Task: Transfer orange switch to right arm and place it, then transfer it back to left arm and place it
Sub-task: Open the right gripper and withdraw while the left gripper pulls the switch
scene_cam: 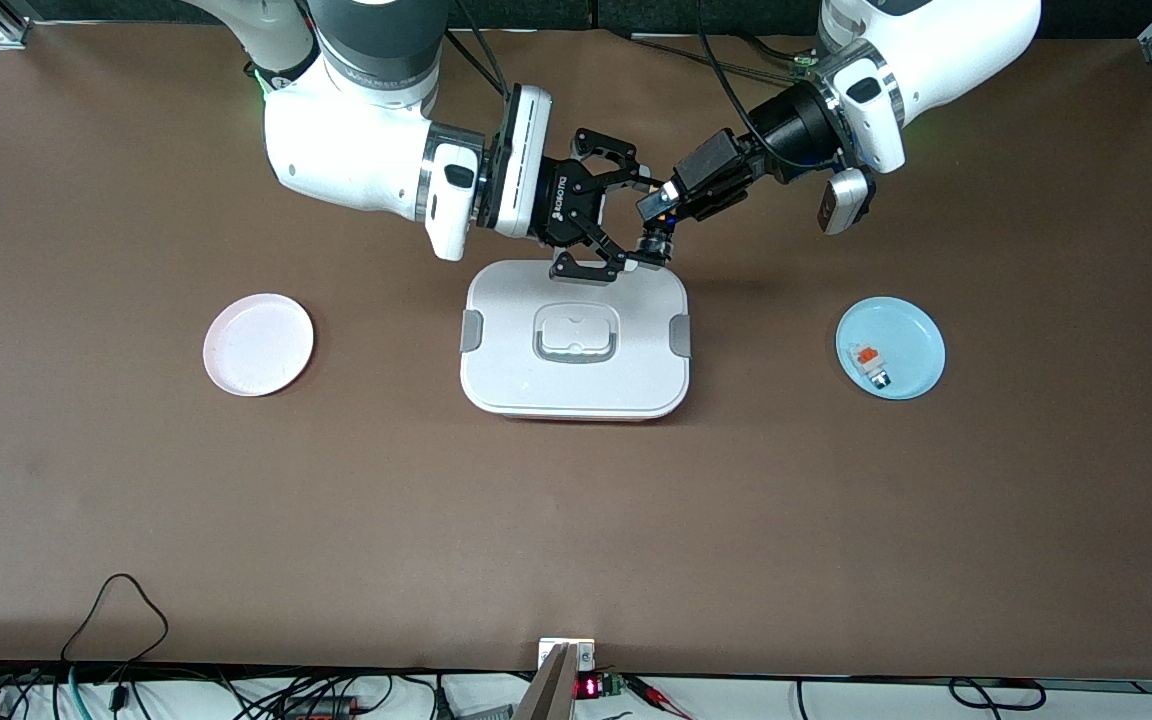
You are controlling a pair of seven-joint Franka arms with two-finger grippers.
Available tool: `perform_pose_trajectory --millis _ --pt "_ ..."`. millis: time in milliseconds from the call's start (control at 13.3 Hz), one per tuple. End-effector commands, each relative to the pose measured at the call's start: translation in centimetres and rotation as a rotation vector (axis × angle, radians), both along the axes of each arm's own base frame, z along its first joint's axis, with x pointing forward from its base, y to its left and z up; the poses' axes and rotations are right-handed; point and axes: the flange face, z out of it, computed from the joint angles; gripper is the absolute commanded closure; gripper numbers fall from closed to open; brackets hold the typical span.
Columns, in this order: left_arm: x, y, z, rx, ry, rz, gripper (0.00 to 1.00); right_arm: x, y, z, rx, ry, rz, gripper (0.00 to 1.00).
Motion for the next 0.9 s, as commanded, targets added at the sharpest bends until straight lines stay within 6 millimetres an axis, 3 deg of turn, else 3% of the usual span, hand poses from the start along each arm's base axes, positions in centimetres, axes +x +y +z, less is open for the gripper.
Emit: perform_pose_trajectory --millis 0,75,450,599,824 --pt "0.8 1.5 0.8 -0.012 -0.018 0.039 1.00 -0.3 -0.4 0.3 -0.016 -0.004 -0.001 0.42" --pt "1.0 1.9 0.9 -0.013 -0.019 0.045 1.00 -0.3 -0.4 0.3 -0.016 -0.003 -0.002 0.03" --pt "1.1 2.8 1.4 -0.012 -0.029 0.055 1.00 -0.3 -0.4 0.3 -0.015 -0.004 -0.002 0.00" --pt "2.1 4.7 1.0 0.031 -0.033 0.032 1.00 -0.3 -0.4 0.3 -0.016 -0.004 0.000 0.00" --pt "4.6 8.7 -0.6 0.126 -0.016 -0.033 1.00 -0.2 -1.0 -1.6 -0.046 0.015 -0.003 0.00"
